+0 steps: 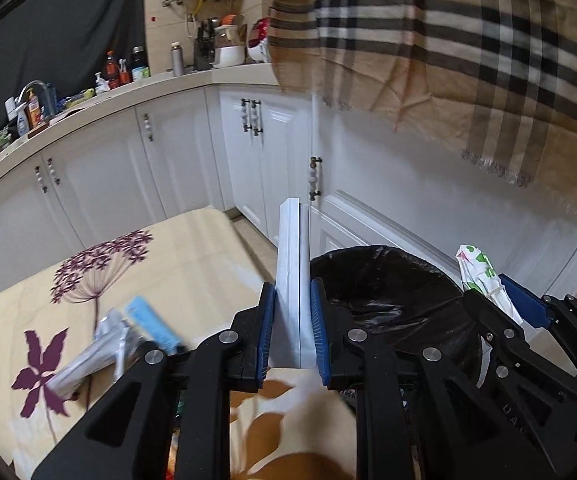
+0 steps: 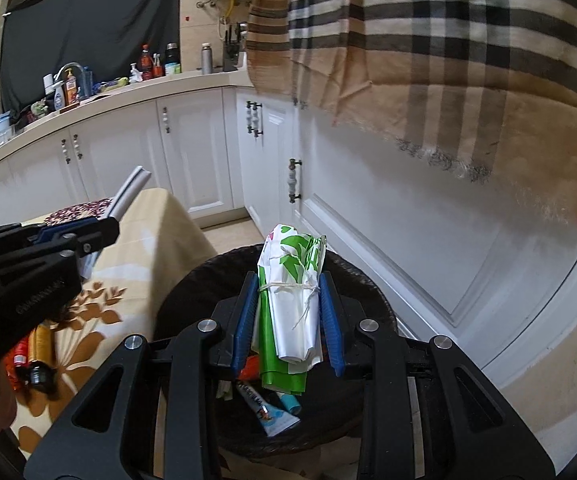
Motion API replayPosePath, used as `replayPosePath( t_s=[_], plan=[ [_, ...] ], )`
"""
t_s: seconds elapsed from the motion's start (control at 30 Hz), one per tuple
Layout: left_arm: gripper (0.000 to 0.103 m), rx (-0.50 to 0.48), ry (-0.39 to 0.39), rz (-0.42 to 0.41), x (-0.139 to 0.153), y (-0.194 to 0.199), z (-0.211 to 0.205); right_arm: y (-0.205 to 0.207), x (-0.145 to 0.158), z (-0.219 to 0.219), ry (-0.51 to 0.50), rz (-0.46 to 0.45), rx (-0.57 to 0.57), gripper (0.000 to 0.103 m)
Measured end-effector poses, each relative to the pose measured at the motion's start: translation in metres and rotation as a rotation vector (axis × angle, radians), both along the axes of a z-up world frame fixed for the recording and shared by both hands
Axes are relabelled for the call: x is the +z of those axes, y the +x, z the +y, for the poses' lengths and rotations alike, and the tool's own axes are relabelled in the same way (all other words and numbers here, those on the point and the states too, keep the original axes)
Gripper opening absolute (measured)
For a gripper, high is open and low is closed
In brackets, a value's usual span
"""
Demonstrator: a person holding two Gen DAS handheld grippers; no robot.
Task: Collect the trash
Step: 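Carry both tools over the black bin and open them to drop packet and strip, then grasp the orange plastic bag with the right tool while the left tool grasps the yellow packet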
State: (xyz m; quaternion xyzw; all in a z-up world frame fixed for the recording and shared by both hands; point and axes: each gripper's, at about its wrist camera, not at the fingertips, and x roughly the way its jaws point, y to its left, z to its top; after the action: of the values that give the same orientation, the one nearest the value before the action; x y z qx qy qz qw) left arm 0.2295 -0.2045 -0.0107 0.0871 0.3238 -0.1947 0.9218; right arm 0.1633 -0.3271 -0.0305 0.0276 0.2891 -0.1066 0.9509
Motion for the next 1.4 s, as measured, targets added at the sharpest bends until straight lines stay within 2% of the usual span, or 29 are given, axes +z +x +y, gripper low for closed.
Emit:
replayPosePath(
  t_s=[0.13,0.23,0.5,0.6,0.77,1.0,1.2,1.4],
  plan=[
    [0.02,-0.014,0.019,0.008,-0.008,0.005,-0.015,0.009,-0.006,-0.008,-0.006,0.009,-0.01,0.031],
    [0.02,-0.028,0.037,0.027,-0.016,0.01,-0.025,0.013,-0.011,-0.013,-0.007,0.009,-0.025,0.042],
    [0.022,-0.025,0.05,0.078,-0.028,0.021,-0.03,0.012,-0.015,-0.014,-0.009,0.019,-0.038,0.043],
    [0.029,-0.021,0.047,0.081,-0.027,0.02,-0.027,0.009,-0.014,-0.012,-0.006,0.021,-0.042,0.043],
    [0.033,-0.011,0.028,0.073,-0.02,0.017,-0.018,0.004,-0.007,-0.007,-0.007,0.014,-0.046,0.043],
    [0.047,0.028,0.0,0.051,-0.004,0.001,0.013,-0.007,0.002,0.011,0.006,0.01,-0.017,0.042],
    [0.058,0.09,-0.008,0.047,0.003,-0.018,0.055,-0.019,0.004,0.04,0.037,0.022,0.045,0.042],
    [0.06,0.188,-0.033,0.056,0.006,-0.039,0.108,-0.032,0.005,0.077,0.046,0.031,0.125,0.043]
  ],
)
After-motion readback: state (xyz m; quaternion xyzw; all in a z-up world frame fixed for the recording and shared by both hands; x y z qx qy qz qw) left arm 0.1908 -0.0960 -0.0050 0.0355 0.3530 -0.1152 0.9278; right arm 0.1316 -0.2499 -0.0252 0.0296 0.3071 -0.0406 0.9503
